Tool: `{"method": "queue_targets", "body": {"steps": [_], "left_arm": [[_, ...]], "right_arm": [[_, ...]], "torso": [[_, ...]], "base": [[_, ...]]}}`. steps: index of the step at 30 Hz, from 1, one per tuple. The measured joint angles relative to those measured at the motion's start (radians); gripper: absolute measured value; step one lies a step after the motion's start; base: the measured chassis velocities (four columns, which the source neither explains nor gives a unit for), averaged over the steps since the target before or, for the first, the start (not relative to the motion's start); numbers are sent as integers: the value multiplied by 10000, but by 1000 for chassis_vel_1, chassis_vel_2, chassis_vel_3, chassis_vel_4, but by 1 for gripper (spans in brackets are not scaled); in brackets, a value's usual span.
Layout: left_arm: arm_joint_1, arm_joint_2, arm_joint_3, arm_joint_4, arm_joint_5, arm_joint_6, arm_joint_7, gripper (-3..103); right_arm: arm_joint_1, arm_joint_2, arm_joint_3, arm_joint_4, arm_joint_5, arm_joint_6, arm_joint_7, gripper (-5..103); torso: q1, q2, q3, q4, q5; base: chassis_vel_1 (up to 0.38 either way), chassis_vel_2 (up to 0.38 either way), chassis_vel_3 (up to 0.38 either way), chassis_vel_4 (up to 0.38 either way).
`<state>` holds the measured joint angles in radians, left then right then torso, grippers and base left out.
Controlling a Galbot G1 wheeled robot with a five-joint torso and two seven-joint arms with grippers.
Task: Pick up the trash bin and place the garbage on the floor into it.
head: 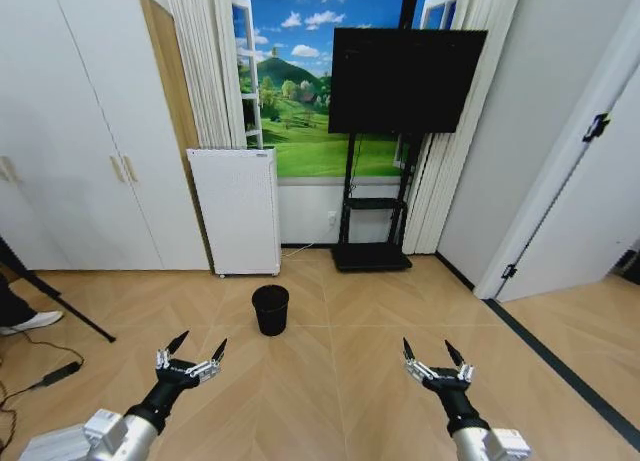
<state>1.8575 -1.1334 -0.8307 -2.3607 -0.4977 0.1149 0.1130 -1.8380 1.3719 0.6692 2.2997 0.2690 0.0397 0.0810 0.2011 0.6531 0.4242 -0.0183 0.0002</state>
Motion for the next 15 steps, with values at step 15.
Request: {"method": "queue_targets", "body": {"steps": [15], "left_arm": [[0,-1,2,0,0,0,1,100]], "right_arm": [[-1,1,0,1,0,0,0,100]], "torso": [[-1,0,-1,0,-4]], "base": [[-30,-30,37,34]]}}
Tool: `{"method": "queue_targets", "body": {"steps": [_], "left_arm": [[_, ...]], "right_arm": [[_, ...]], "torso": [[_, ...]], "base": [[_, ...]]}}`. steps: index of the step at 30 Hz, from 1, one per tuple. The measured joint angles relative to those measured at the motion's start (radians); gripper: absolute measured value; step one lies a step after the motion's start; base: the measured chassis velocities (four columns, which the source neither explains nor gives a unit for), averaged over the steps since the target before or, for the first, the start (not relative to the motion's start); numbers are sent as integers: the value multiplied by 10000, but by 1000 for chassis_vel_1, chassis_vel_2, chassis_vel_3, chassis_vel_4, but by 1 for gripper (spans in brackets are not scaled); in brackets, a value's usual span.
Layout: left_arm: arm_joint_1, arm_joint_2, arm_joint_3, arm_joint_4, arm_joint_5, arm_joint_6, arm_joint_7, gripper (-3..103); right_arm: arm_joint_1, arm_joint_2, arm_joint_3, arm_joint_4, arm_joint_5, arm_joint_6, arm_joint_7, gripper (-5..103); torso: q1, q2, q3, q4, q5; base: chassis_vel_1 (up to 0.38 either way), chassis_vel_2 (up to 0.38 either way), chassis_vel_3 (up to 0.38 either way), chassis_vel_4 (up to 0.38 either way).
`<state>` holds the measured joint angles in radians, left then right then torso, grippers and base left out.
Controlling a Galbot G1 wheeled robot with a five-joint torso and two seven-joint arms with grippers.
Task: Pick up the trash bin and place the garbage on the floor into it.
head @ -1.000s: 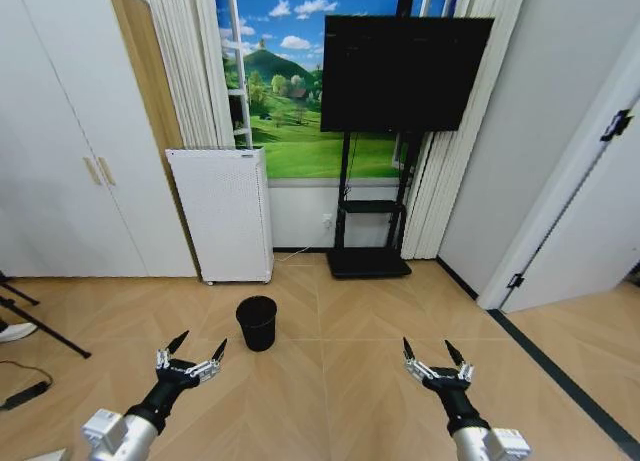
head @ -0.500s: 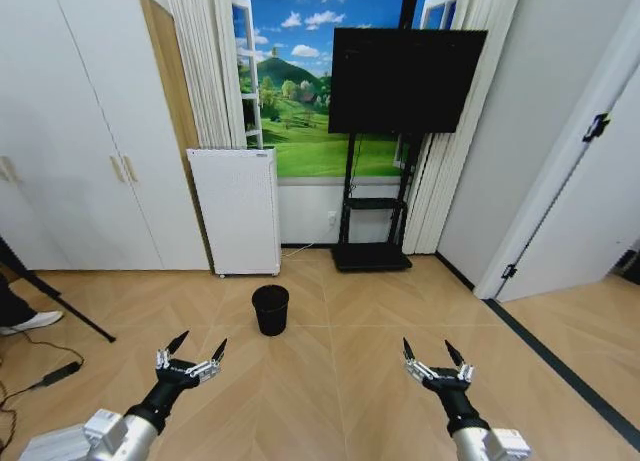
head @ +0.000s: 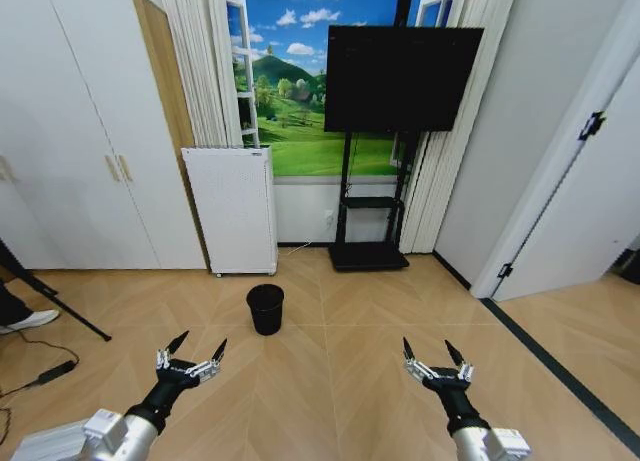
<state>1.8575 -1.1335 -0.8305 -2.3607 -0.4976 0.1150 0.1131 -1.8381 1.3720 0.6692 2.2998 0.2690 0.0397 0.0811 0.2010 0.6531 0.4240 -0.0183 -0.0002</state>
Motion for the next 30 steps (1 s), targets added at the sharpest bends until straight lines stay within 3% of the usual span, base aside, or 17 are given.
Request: {"method": "queue_targets", "body": {"steps": [16,30], "left_arm": [[0,0,1,0,-1,0,3,100],[0,0,-2,0,0,0,0,100]], "right_arm": [[0,-1,3,-1,0,0,2,100],[1,0,0,-1,0,0,0,100]], "torso": [[1,0,0,-1,3],[2,0,1,-1,4]], "base": [[-109,-109,119,103],[19,-4,-26,1]]}}
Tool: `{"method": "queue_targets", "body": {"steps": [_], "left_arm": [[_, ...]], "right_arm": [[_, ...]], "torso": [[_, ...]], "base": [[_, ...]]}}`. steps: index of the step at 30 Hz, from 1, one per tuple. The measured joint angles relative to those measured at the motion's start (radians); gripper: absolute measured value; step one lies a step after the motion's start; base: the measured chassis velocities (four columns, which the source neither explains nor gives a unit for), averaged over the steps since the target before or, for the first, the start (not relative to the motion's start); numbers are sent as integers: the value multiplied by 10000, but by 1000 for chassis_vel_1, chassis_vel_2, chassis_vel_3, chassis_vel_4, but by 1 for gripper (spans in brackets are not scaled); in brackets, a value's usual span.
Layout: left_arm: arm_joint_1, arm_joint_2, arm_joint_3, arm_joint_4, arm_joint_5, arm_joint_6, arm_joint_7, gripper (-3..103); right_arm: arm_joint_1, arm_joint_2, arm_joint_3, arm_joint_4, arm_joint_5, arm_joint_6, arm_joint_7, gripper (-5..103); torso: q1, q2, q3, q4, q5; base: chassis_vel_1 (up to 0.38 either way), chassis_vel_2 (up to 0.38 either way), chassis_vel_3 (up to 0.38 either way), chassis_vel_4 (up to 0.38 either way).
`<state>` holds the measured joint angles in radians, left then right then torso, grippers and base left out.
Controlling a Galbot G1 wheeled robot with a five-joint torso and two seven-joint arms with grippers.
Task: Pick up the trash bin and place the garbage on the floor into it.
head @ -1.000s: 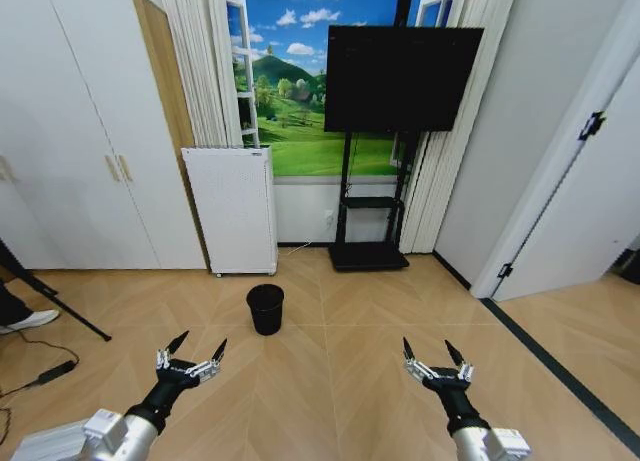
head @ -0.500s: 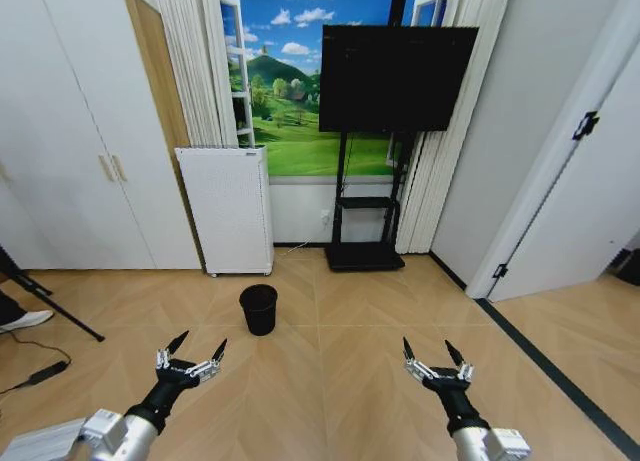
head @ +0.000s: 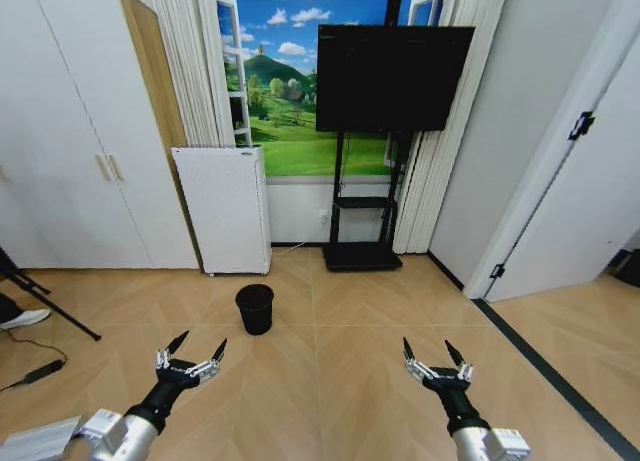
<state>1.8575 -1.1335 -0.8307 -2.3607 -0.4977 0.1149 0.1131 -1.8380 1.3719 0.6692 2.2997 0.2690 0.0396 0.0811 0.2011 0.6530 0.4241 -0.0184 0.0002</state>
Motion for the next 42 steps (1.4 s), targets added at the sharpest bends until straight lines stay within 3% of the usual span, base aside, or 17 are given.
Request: {"method": "queue_targets", "body": {"steps": [12,42], "left_arm": [[2,0,0,0,0,0,0,100],[0,0,0,0,0,0,0,100]], "right_arm": [[-4,0,0,0,0,0,0,100],[-1,1,0,0,0,0,0,100]], "torso": [[-9,5,-4,1,-2],[-2,1,-1,0,-2]], "base": [[99,-108,-93,100],[-5,4,7,-2]]}}
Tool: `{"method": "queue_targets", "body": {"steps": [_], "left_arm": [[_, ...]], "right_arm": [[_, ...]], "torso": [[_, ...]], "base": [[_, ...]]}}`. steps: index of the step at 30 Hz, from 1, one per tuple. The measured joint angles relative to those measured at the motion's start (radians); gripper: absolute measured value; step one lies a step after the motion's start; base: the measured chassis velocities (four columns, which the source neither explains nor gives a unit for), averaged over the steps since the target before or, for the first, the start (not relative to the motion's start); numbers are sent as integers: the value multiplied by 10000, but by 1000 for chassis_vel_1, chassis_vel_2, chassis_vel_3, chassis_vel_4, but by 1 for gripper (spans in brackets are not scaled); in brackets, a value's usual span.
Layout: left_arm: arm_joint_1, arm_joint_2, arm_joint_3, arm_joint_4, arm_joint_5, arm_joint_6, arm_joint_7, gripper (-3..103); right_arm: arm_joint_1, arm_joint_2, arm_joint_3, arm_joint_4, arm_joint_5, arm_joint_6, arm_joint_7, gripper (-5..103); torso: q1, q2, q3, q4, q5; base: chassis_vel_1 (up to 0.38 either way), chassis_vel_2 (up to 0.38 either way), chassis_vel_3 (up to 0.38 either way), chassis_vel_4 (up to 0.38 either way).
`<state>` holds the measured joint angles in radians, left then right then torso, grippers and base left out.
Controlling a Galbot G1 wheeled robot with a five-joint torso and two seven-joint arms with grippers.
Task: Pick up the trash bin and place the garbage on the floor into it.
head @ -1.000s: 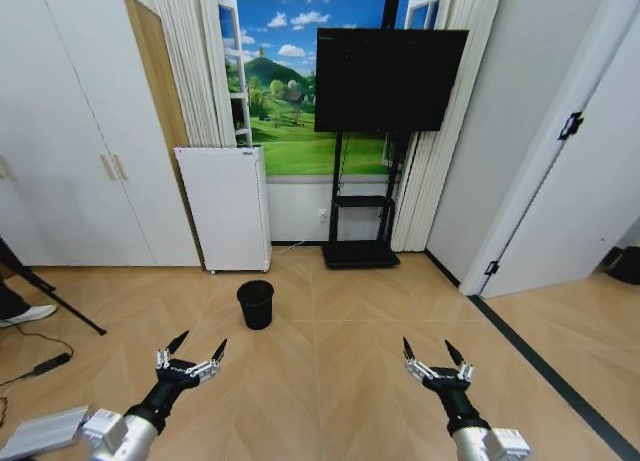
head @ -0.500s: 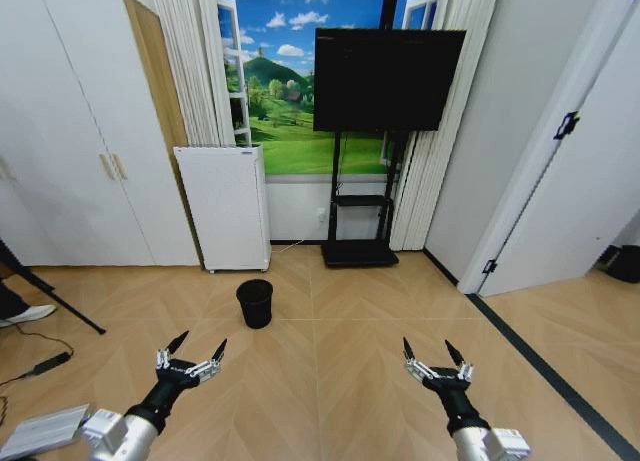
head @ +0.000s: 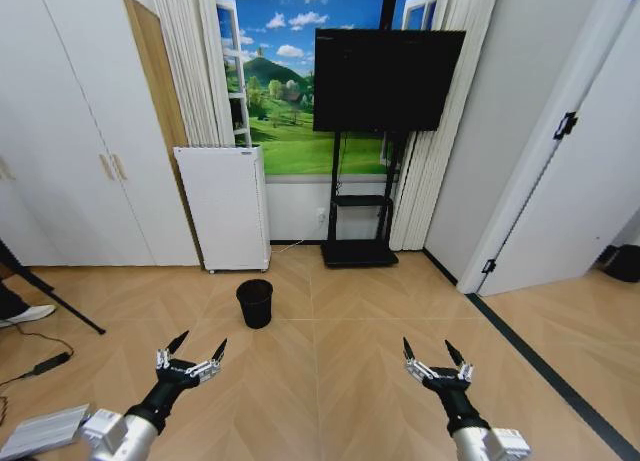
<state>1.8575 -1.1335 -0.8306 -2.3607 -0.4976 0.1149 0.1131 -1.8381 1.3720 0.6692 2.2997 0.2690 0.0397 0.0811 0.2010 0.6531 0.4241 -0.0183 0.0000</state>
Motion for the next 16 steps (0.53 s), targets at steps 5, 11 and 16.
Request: {"method": "queue_targets", "body": {"steps": [5,11,16], "left_arm": [[1,0,0,0,0,0,0,100],[0,0,0,0,0,0,0,100],[0,0,0,0,0,0,0,100]], "right_arm": [[0,0,0,0,0,0,0,100],[0,0,0,0,0,0,0,100],[0,0,0,0,0,0,0,100]], "torso": [[0,0,0,0,0],[0,0,0,0,0],[-1,0,0,0,0]], "base": [[0,0,0,0],[0,0,0,0],[0,0,0,0]]}}
